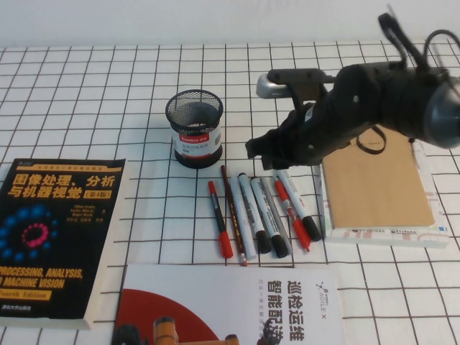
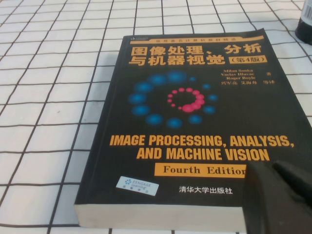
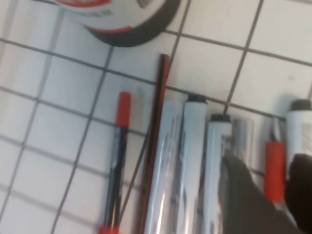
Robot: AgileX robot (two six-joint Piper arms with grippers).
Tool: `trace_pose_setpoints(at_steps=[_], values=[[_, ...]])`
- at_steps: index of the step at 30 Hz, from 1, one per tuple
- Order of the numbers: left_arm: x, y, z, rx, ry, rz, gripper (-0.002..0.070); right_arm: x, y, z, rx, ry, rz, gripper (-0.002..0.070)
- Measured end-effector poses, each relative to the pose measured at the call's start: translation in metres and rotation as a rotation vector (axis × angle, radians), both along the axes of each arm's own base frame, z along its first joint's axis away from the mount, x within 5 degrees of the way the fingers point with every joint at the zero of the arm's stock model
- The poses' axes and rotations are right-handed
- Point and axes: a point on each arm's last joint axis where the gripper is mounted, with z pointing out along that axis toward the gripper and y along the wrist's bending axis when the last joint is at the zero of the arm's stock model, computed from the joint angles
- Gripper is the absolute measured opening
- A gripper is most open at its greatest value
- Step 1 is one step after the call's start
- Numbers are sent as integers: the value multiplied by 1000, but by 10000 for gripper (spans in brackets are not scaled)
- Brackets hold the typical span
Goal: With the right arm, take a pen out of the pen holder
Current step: 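Take a marker out of the pen holder and lay it on the table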
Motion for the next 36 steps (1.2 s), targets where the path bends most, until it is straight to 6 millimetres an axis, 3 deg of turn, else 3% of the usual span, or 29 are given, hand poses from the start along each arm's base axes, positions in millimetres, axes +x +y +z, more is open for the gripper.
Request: trace_pose_setpoints(at_steps=[3, 7, 13, 20, 26, 36], values=[[0, 0, 0, 0, 0, 0, -4, -29, -15, 33, 13, -74, 10, 139], [0, 0, 0, 0, 0, 0, -4, -71, -40, 61, 18, -107, 16, 17], [0, 0, 0, 0, 0, 0, -4, -125, -71, 92, -3, -89, 44, -11], [0, 0, 0, 0, 0, 0, -4, -172, -97, 118, -8, -68, 71, -14], [0, 0, 0, 0, 0, 0, -4, -195, -109, 130, -18, -47, 99, -15], [0, 0, 0, 0, 0, 0, -4, -201, -116, 129, -102, -127, 206, -15]])
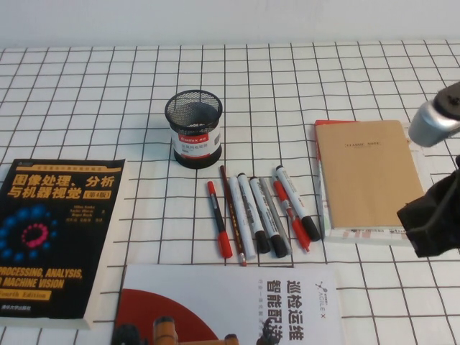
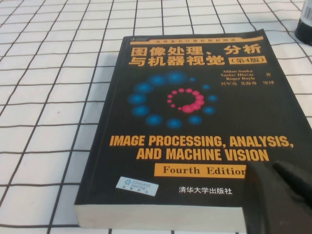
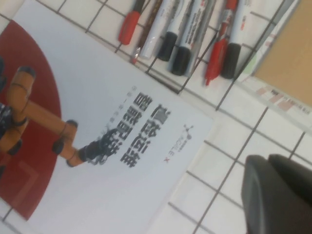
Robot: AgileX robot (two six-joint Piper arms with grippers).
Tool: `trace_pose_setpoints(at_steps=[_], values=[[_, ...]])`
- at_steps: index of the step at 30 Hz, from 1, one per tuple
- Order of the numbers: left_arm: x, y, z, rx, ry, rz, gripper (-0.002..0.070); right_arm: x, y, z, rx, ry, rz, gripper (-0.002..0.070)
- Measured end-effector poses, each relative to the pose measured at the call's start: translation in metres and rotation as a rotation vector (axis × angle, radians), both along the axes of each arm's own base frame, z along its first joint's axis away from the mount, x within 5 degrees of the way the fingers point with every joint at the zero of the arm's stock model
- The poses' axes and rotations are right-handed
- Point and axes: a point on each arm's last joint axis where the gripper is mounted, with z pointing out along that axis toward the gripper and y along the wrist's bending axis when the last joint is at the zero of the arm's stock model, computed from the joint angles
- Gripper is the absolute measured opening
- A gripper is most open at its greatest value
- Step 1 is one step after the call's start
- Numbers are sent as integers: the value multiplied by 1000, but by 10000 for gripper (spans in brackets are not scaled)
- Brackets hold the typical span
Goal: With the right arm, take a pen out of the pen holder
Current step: 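Take a marker out of the pen holder and lay it on the table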
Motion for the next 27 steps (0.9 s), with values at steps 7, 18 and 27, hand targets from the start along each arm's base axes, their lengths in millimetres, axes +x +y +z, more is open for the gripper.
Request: trace_pose_setpoints(at_steps=[7, 18, 27], values=[[0, 0, 0, 0, 0, 0, -4, -27, -39, -31, 106, -347, -115, -15], [0, 0, 0, 0, 0, 0, -4, -93, -105, -136, 148, -686, -479, -15], [0, 0, 0, 0, 0, 0, -4, -115, -112, -166, 220, -805, -601, -15]])
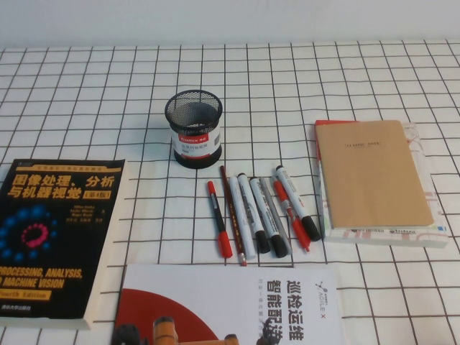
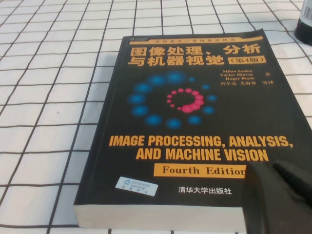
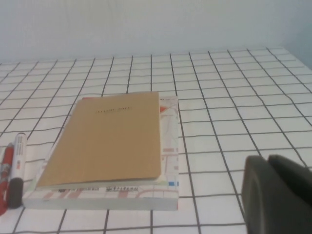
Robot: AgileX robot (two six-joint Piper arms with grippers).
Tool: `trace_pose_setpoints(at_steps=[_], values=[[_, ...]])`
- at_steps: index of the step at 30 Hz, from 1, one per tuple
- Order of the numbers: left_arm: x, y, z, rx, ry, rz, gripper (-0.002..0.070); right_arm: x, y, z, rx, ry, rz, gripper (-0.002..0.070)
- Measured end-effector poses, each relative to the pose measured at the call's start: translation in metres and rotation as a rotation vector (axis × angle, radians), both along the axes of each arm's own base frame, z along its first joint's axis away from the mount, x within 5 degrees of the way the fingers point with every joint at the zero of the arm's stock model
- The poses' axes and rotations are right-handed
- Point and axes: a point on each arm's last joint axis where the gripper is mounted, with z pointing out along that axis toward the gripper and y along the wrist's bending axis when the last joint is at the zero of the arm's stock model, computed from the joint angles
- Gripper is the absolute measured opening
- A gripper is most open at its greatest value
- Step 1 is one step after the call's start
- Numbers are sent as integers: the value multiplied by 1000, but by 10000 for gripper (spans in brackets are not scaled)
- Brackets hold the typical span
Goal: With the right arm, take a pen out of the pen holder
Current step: 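Take a marker out of the pen holder and lay it on the table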
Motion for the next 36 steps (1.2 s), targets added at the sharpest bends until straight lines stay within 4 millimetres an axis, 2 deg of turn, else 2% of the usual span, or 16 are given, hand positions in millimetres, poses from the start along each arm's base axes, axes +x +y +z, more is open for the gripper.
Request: trace_pose_setpoints(at_steps=[4, 13, 36], values=[[0, 0, 0, 0, 0, 0, -4, -3, 0, -2, 4, 1, 5, -15], [0, 0, 0, 0, 0, 0, -4, -6, 1, -16, -17, 151, 18, -15], [0, 0, 0, 0, 0, 0, -4, -6, 1, -17, -35, 159, 16, -16]])
